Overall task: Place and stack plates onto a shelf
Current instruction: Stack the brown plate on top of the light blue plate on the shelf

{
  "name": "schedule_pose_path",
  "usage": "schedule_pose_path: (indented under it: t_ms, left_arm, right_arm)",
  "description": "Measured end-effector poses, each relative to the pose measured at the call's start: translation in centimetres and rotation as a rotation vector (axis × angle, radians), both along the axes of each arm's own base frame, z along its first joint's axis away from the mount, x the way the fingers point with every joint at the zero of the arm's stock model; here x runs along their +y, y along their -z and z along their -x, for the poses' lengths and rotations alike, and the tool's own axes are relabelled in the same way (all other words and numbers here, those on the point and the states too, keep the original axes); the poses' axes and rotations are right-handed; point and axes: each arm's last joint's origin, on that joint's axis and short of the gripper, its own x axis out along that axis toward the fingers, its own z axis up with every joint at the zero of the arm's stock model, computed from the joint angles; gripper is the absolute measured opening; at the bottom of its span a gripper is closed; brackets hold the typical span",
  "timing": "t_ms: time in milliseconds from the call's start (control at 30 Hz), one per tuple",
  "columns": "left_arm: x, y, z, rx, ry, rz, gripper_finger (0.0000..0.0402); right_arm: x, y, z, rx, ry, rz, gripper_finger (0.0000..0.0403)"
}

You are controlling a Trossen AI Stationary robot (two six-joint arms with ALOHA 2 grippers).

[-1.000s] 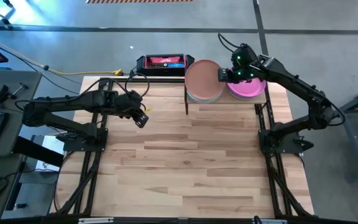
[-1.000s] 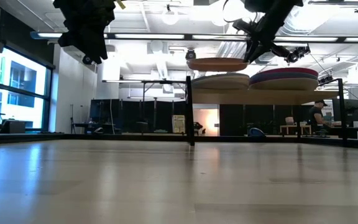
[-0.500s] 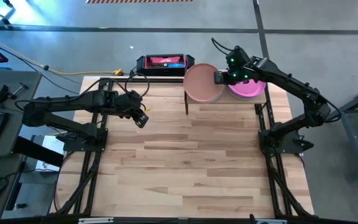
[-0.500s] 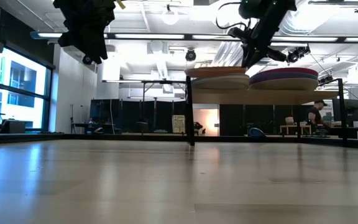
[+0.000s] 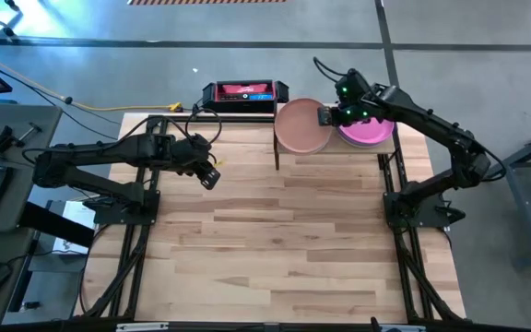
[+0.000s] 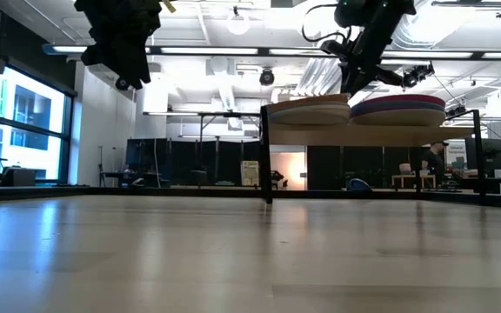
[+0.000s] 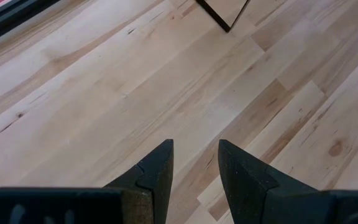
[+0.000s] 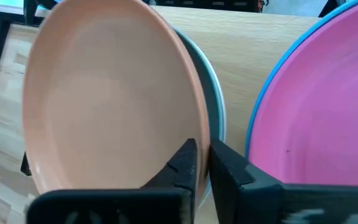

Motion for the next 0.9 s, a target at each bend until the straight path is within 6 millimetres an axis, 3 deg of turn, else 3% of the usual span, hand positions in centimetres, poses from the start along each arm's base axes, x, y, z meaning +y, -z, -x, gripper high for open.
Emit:
schedule_pose_path:
  t_ms: [300,600,900]
  left_arm:
    - [0.0,0.0,0.0,0.0,0.0,0.0,0.0115]
    - [0.0,0.0,0.0,-0.001,-0.002,0.0,0.0115]
    - [0.0,0.0,0.0,-0.003,-0.009,0.004,0.0115]
  right_arm:
    - [-0.1,-0.1,-0.1,-0.01,-0.002,0.02,0.0076]
    - [-0.2,-1.2,-0.5,-0.086,-0.045,0.024,0.0081]
    - [-0.2,-1.7,0.4,-0.037,-0.042,0.008,0.0081]
